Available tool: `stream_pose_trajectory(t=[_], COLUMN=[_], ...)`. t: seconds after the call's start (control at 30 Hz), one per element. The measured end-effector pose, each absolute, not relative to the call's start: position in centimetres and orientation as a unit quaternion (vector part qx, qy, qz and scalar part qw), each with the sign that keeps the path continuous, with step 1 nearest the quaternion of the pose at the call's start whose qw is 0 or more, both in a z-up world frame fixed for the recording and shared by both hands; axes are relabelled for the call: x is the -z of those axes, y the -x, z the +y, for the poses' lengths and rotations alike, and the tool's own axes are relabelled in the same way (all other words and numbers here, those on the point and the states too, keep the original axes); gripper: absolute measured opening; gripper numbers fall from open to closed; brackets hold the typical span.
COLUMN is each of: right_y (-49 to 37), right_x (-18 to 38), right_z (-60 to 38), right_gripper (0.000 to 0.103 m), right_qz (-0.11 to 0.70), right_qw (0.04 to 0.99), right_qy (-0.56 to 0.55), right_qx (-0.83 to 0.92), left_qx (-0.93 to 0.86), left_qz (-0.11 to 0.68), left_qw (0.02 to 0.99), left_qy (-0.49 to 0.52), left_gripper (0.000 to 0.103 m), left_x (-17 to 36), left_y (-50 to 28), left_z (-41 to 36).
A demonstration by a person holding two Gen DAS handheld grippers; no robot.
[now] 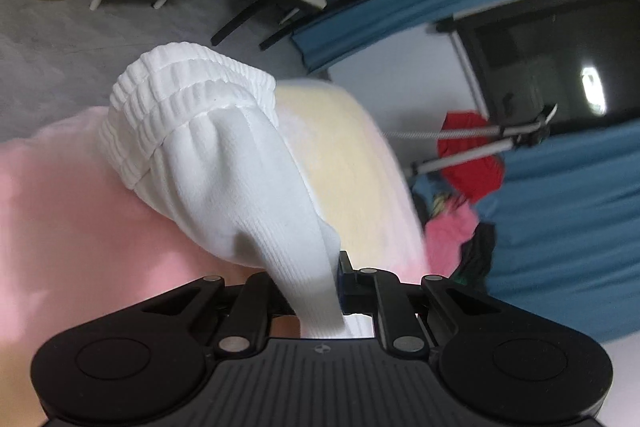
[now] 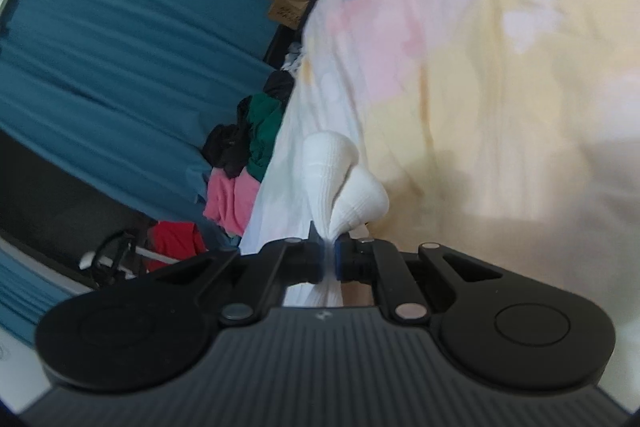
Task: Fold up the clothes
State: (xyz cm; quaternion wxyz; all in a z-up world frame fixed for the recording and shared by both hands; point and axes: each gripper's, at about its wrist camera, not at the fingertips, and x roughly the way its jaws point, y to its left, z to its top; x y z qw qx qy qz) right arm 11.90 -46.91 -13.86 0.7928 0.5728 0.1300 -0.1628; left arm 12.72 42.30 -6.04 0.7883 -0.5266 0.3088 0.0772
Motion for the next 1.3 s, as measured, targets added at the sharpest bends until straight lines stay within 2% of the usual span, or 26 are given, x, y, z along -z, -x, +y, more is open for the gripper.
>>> stream_pose_trajectory(t=[0.23,0.37,0.43,0.5,0.57,0.6,0.63,0.7,0.83,0.9,1.1,1.2,1.3], right_y=[-10.4,-10.5,-10.6,-10.8,-11.2,-11.4,-11.6,-12.4,-14.3,-15.2,-15.5,-16.1,-16.9], right_x=[19.1,20.0,20.2,20.3,20.3,20.4,20.5,20.6,20.0,19.9,19.4,19.2,19.6], right_z=[-48.4,-48.6,-48.6,-48.6,-48.4,-48.3,-48.2,-47.7,-46.4,-46.0,-45.9,-45.5,-45.0], right_gripper=[0.009,0.010,0.012,0.013,0.020,0.032,0.050,0.061,0.061,0.061,0.061,0.061,0.061], right_qz=[0.192,0.194,0.200,0.204,0.211,0.214,0.216,0.224,0.243,0.239,0.132,0.106,0.116], right_qw=[0.749,0.747,0.746,0.741,0.741,0.740,0.737,0.738,0.776,0.790,0.813,0.815,0.820], right_qy=[-0.608,-0.615,-0.617,-0.622,-0.621,-0.622,-0.627,-0.626,-0.575,-0.556,-0.564,-0.567,-0.557], right_qx=[0.179,0.162,0.155,0.151,0.144,0.139,0.131,0.115,0.097,0.096,0.064,0.052,0.065], left_qx=[-0.086,-0.086,-0.093,-0.103,-0.088,-0.079,-0.076,-0.082,-0.077,-0.074,-0.066,-0.048,-0.030], left_qz=[0.341,0.349,0.352,0.362,0.390,0.406,0.411,0.406,0.373,0.356,0.303,0.286,0.281], left_qw=[0.793,0.803,0.814,0.825,0.830,0.831,0.837,0.850,0.881,0.895,0.932,0.937,0.942], left_qy=[0.498,0.475,0.453,0.422,0.390,0.372,0.353,0.325,0.280,0.258,0.189,0.193,0.183], left_gripper=[0.017,0.028,0.043,0.068,0.075,0.074,0.075,0.075,0.076,0.081,0.081,0.082,0.083], left_x=[11.2,11.8,11.3,10.5,9.9,9.5,8.9,7.5,4.9,3.5,-0.4,-0.1,0.9], left_y=[-11.3,-10.5,-9.9,-9.4,-9.1,-9.0,-8.7,-7.9,-8.3,-8.5,-9.1,-10.8,-12.7], left_z=[42.7,43.0,43.0,42.7,42.5,42.4,42.3,42.1,37.7,35.6,29.1,23.2,17.5])
